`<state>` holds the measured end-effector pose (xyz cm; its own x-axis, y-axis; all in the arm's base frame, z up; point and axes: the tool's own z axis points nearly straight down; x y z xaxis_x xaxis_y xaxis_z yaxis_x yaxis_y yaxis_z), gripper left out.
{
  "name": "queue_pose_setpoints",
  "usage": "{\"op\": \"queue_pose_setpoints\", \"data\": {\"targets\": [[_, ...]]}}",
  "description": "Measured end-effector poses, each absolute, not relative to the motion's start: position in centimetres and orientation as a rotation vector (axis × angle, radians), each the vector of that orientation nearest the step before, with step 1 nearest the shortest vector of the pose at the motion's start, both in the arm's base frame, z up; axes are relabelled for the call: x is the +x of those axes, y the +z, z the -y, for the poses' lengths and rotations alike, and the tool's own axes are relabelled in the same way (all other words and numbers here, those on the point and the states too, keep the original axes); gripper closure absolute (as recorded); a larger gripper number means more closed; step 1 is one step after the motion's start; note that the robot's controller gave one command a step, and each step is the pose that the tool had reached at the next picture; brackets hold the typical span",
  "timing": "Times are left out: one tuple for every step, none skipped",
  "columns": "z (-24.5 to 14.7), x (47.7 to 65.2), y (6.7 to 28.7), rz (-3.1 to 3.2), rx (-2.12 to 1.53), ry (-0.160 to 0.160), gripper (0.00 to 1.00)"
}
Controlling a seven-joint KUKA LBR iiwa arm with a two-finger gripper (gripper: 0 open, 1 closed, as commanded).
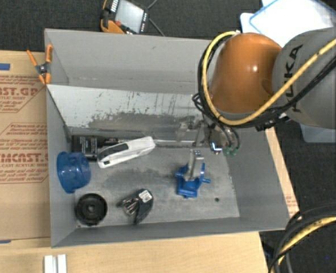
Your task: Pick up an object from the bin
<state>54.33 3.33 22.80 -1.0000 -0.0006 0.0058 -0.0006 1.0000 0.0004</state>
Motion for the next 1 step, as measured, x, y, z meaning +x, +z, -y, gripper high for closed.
{"op": "queue_pose_setpoints", "data": {"targets": [[-3.33,54.49,23.21,3.144,0.000,-0.002,0.00]]}}
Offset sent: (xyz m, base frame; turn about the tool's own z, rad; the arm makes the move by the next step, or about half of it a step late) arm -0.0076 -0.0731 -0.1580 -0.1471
